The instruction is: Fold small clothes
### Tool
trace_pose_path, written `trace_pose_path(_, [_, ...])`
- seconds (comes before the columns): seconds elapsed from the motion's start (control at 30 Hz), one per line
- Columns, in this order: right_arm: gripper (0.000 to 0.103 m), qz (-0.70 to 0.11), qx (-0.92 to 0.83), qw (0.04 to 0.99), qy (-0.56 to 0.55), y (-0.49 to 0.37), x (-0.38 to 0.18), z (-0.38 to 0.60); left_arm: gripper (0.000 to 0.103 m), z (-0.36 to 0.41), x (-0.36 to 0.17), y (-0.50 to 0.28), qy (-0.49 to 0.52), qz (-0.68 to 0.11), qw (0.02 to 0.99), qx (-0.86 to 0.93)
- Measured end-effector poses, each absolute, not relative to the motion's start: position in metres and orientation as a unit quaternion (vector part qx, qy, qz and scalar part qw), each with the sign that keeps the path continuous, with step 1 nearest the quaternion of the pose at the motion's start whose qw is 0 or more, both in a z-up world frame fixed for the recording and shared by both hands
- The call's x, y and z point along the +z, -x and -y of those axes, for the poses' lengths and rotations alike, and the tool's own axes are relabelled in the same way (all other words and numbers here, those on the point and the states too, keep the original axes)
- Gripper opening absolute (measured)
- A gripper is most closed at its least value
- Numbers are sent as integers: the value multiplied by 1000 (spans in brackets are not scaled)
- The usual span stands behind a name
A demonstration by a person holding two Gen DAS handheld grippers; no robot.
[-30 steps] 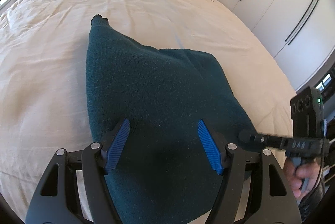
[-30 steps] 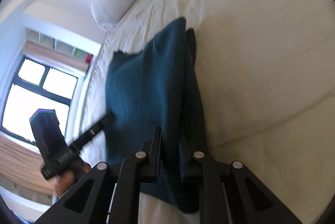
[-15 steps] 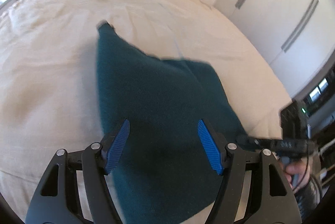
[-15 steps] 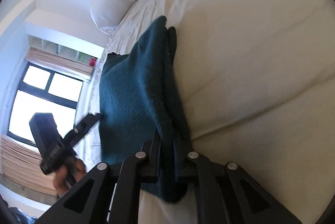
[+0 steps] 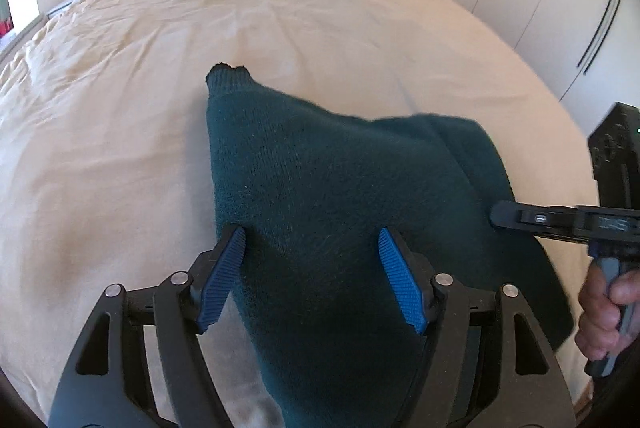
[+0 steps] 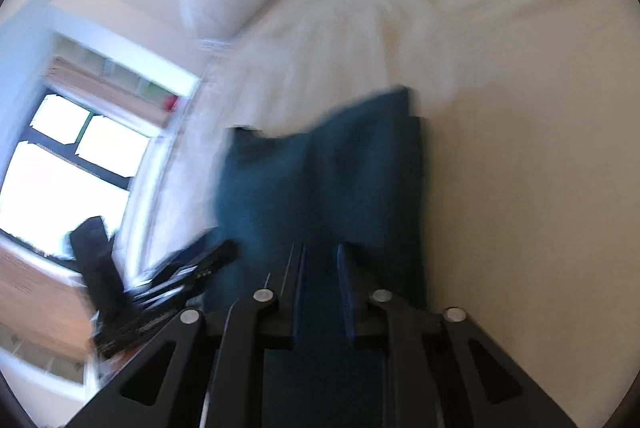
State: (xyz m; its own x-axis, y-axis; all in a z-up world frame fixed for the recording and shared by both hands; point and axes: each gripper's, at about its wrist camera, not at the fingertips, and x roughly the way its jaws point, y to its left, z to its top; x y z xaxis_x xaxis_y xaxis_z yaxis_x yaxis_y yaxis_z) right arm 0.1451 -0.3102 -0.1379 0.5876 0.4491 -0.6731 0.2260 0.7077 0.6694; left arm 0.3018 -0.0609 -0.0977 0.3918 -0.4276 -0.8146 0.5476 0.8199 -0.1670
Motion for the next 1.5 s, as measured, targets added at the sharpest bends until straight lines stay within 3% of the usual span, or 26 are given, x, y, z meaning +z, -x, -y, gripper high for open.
trace_pose_path(0.1, [0, -433, 73, 799, -412, -140, -149, 323, 77, 66, -105, -304, -72, -469, 831, -289])
trace_pose_path(0.2, [3, -419, 56, 807, -412, -122, -140, 335, 77, 52, -94, -305, -36, -470, 830, -298])
trace_pose_path(0.23, [19, -416, 47, 813, -406, -114, -132, 338, 77, 39, -87, -306, -12, -466, 834, -294])
trace_pose_path(0.27, [46, -417, 31, 819, -393, -109, -127, 340, 78, 24, -81, -307, 10, -459, 842, -284])
trace_pose_path(0.33, [56, -413, 8, 830, -374, -96, -116, 345, 80, -1, -76, -312, 43, -457, 848, -263])
trace_pose_path(0.53, [58, -437, 28, 808, -395, -106, -129, 342, 80, -20, -108, -325, 92, -547, 789, -263])
trace_pose_path(0.73, [58, -456, 45, 785, -416, -120, -150, 334, 80, 12, -120, -314, 76, -570, 753, -319])
trace_pose_path(0.77, [56, -458, 45, 783, -419, -121, -151, 335, 77, 16, -122, -314, 75, -571, 751, -323])
trace_pose_path(0.8, [54, -459, 47, 781, -422, -123, -152, 336, 64, 19, -123, -314, 76, -572, 748, -328])
trace_pose_path(0.87, [41, -472, 45, 776, -416, -129, -156, 336, 59, 23, -125, -317, 82, -580, 742, -326])
trace_pose_path(1.03, [28, -485, 34, 782, -390, -129, -149, 329, 42, 28, -116, -315, 72, -585, 742, -318])
trace_pose_path(1.17, [23, -477, 10, 812, -336, -122, -116, 309, 38, 24, -101, -308, 66, -579, 748, -318])
trace_pose_path(1.5, [22, -456, 61, 841, -286, -77, -45, 237, 37, -39, -29, -258, 46, -544, 775, -318])
